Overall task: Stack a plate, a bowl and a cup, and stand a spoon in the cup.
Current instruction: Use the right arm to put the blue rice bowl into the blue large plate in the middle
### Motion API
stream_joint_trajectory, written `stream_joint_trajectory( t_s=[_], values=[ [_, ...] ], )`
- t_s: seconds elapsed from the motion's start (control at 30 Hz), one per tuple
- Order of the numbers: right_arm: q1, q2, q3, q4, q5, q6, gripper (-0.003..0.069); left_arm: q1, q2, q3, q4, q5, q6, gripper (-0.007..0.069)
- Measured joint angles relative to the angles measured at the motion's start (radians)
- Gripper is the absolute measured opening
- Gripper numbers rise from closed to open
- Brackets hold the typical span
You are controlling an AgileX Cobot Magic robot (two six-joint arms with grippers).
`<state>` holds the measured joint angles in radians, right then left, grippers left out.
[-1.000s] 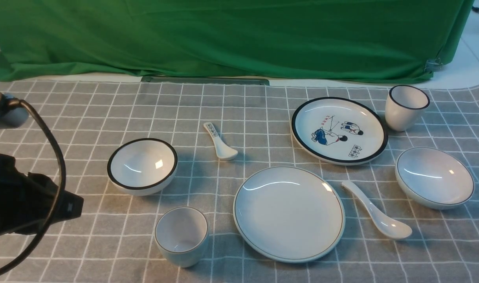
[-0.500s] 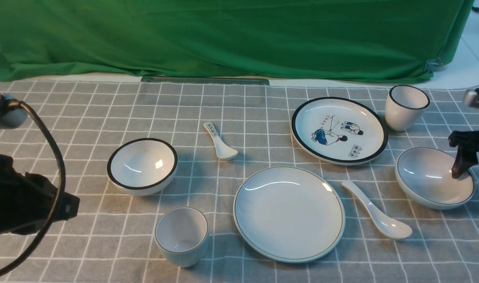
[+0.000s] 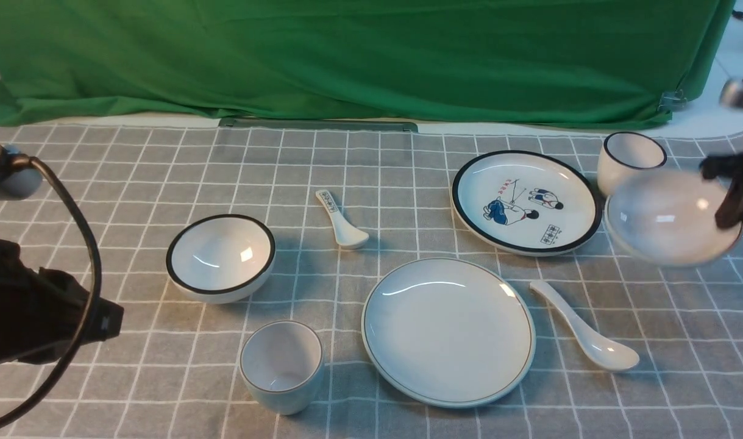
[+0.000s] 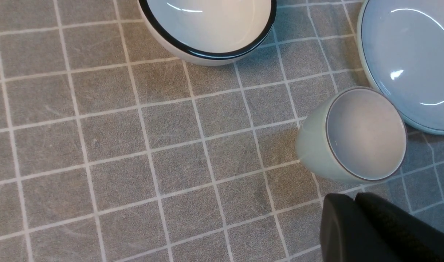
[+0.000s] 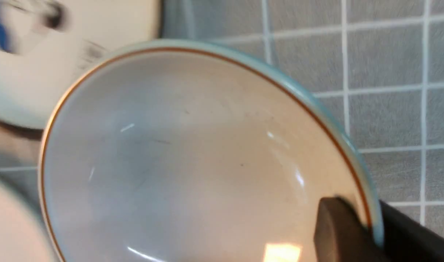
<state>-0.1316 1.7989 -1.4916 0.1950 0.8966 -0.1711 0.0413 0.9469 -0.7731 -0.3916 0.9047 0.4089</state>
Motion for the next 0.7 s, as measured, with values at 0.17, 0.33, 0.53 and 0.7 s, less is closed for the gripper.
stream_joint_trajectory(
  t_s=[0.17,0.33,0.53,0.7],
  values=[
    [0.138,-0.123,-0.001,0.056,0.062,-0.005,0.0076,0.0,0.0,0.0,-0.048,-0.035,0.0,0.0017],
    [0.362,-0.085,0.025,0.058,0.033,-0.007,0.0076,0.0,0.0,0.0,-0.062,-0.054,0.004,0.0017],
    [0.517,0.047,0.031,0.061,-0.024,-0.003,0.0076,0.0,0.0,0.0,-0.063,-0.047,0.004,0.0017],
    [0.545,0.142,0.031,0.061,-0.057,0.001,0.0076,0.0,0.0,0.0,-0.063,-0.045,0.004,0.0017]
  ],
)
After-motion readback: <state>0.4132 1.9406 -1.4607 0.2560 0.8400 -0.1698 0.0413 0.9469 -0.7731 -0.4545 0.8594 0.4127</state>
